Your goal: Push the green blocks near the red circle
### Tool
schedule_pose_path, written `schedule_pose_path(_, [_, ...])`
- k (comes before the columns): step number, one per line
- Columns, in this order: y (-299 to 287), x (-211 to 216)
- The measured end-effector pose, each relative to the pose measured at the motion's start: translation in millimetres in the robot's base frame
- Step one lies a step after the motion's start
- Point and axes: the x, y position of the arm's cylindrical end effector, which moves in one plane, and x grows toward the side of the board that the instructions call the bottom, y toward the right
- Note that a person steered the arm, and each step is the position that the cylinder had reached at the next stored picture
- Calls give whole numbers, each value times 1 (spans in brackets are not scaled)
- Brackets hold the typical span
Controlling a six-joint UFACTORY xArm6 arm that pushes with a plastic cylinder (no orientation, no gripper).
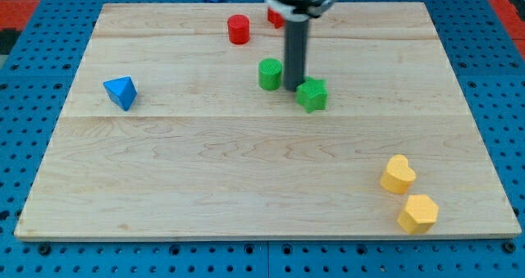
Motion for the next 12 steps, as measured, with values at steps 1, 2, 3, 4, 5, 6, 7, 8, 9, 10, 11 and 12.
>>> schedule_pose_path(1, [39, 20])
schedule_pose_path(2, [-24, 34])
schedule_pose_path(3, [-46, 72])
schedule_pose_path(4, [-12, 105])
schedule_pose_path(5, [57, 95])
schedule_pose_path(6, [96, 83])
schedule_pose_path(7, [28, 68])
schedule_pose_path(8, [-34, 49])
schedule_pose_path(9, [-51, 29])
schedule_pose_path(10, [-4, 8])
schedule_pose_path(11, [-1, -5])
schedule_pose_path(12, [-33, -4])
